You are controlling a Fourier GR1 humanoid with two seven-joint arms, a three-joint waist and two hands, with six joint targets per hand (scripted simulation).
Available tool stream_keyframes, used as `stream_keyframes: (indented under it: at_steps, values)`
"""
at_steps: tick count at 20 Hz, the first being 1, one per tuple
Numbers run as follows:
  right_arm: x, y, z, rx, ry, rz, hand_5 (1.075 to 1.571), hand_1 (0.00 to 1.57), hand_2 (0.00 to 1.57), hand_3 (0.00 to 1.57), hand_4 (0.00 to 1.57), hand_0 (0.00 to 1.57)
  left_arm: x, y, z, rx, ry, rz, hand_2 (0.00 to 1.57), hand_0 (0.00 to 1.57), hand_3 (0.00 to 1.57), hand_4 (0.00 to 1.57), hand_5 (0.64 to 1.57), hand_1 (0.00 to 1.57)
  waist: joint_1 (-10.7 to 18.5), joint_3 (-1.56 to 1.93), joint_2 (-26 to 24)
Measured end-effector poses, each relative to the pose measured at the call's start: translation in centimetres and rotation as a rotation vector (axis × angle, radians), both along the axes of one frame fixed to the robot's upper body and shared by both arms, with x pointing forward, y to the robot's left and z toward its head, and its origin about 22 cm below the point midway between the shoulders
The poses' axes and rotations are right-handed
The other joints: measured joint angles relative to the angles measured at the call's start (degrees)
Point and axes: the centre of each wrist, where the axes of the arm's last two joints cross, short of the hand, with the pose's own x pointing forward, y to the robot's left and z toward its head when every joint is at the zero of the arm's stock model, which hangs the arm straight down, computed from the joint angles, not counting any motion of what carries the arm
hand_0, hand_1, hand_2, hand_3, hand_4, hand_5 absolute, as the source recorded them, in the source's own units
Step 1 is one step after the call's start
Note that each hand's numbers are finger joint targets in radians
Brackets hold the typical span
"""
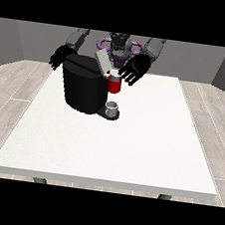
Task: Insert the coffee pod into the coffee machine and close the lid
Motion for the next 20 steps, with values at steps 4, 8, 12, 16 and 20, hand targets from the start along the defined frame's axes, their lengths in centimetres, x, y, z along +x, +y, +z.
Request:
stream_keyframes:
  at_steps: [4,8,12,16,20]
  values:
    - [0.3,-0.4,0.6,0.0,-0.01,0.0,1.571,0.0,0.0,0.0,0.44,0.0,-0.1,0.7,0.9,0.049,-0.015,-0.027,0.0,0.0,0.0,0.0,1.571,0.0,-0.1,0.06,1.2]
    - [0.2,-0.4,-0.2,-0.005,0.009,-0.01,1.571,0.0,0.0,0.0,0.35,0.0,-0.1,0.5,0.8,0.088,0.019,-0.034,0.0,0.0,0.0,0.0,1.571,0.0,0.2,0.05,0.2]
    - [0.2,-0.3,-0.2,-0.008,0.004,-0.015,1.571,0.0,0.0,0.0,0.38,0.0,-0.1,0.7,1.3,0.112,0.016,-0.029,0.0,0.0,0.0,0.0,1.571,0.0,0.1,0.04,0.3]
    - [-0.2,-0.8,-1.0,-0.008,0.041,-0.029,1.571,0.0,0.0,0.0,0.41,0.0,-0.1,0.0,-0.9,0.115,0.063,-0.045,0.0,0.0,0.0,0.0,1.571,0.0,1.2,-0.01,-2.3]
    - [-0.5,-1.3,-1.5,0.004,0.063,-0.043,1.571,0.0,0.0,0.0,0.43,0.0,-0.2,0.0,-1.1,0.116,0.085,-0.049,0.0,0.0,0.0,0.0,1.571,0.0,2.0,-0.02,-4.0]
